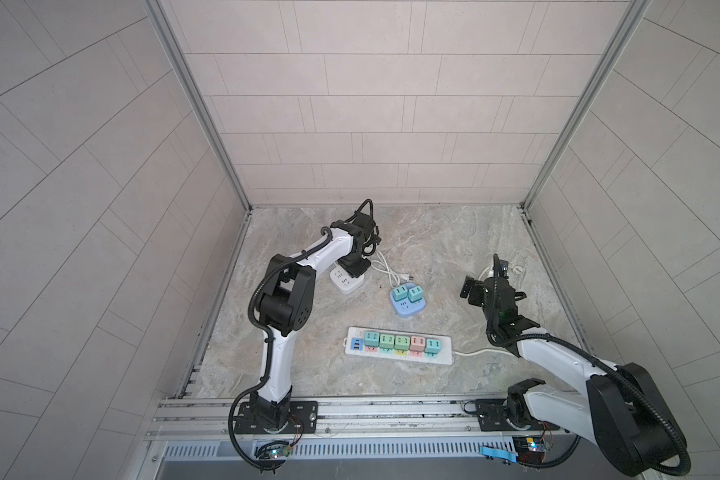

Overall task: Insert the plug
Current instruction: 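Carry the light-green adapter with the left gripper over the white socket cube, then lower the light-green adapter into the white cube's socket and open the left gripper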

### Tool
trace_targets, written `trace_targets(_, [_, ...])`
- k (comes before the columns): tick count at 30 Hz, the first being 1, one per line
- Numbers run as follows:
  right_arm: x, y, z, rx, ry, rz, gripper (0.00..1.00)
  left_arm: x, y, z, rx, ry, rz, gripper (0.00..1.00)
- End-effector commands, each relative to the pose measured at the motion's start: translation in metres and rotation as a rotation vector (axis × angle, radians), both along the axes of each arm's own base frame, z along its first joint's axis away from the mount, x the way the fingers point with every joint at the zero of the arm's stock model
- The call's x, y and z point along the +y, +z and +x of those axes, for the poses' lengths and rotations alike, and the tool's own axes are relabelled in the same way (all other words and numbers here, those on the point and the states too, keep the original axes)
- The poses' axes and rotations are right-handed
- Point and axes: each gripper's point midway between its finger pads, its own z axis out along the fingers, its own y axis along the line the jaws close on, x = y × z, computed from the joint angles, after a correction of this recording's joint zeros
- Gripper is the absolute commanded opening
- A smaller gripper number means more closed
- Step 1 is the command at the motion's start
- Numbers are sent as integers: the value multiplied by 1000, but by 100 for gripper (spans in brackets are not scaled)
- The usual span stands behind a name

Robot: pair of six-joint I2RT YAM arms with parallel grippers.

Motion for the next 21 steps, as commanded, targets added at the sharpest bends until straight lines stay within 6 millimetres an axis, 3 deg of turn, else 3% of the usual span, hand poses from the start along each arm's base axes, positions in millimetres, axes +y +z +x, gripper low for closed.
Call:
trace_targets(1, [2, 8, 5, -12, 3, -7, 100, 6, -29, -17, 117, -33, 26, 0])
trace_targets(10, [3, 7, 5, -12, 6, -8, 100, 5, -50, -22, 196, -36, 15, 0])
trace_targets(21, [3, 7, 6, -8, 8, -10, 100, -45, -37, -79, 246, -148, -61, 0])
